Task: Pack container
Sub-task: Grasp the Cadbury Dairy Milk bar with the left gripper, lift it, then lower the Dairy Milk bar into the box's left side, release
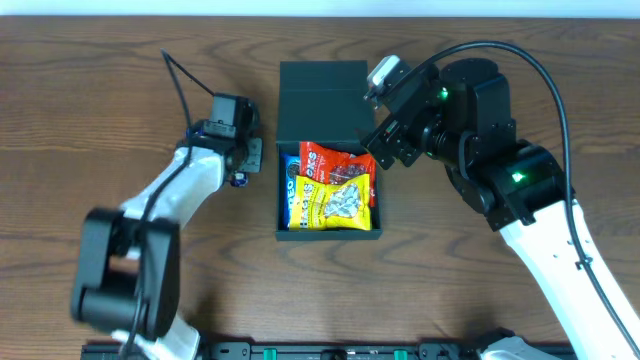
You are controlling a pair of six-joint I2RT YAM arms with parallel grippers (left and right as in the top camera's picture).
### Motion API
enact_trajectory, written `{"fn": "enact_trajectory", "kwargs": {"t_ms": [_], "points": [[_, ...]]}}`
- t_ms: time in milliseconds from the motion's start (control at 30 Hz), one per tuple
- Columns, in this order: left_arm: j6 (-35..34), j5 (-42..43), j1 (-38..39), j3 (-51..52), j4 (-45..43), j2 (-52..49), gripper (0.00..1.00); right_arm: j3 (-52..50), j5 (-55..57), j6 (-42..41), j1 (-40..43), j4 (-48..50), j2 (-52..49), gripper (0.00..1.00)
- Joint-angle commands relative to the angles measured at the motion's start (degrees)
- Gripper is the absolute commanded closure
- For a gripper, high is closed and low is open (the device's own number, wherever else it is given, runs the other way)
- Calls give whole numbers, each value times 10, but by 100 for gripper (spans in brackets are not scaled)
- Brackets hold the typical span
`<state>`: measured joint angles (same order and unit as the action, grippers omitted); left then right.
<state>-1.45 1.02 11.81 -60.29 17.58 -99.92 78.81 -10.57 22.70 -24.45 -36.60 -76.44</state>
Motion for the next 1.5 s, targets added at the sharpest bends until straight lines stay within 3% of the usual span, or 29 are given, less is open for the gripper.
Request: {"fn": "enact_trajectory", "kwargs": {"t_ms": [0,233,433,767,800,867,900,1233,1367,1467], "points": [[-11,-10,-1,-27,26,77,94,5,2,-4,5,-1,4,1],[-82,29,30,-27,111,178,94,5,2,-4,5,-1,4,1],[-171,81,76,-26,155,181,94,5,2,-4,5,-1,4,1],[-231,87,132,-24,159,178,95,5,2,-4,5,-1,4,1],[-232,87,134,-24,161,178,89,5,2,-4,5,-1,4,1],[-234,87,135,-24,161,178,51,5,2,-4,5,-1,4,1],[-234,86,135,-24,160,178,44,5,2,-4,5,-1,4,1],[-225,-49,113,-24,130,178,38,5,2,-4,5,-1,4,1],[-183,-138,83,-24,116,178,34,5,2,-4,5,-1,4,1],[-153,-151,49,-24,106,176,34,5,2,-4,5,-1,4,1]]}}
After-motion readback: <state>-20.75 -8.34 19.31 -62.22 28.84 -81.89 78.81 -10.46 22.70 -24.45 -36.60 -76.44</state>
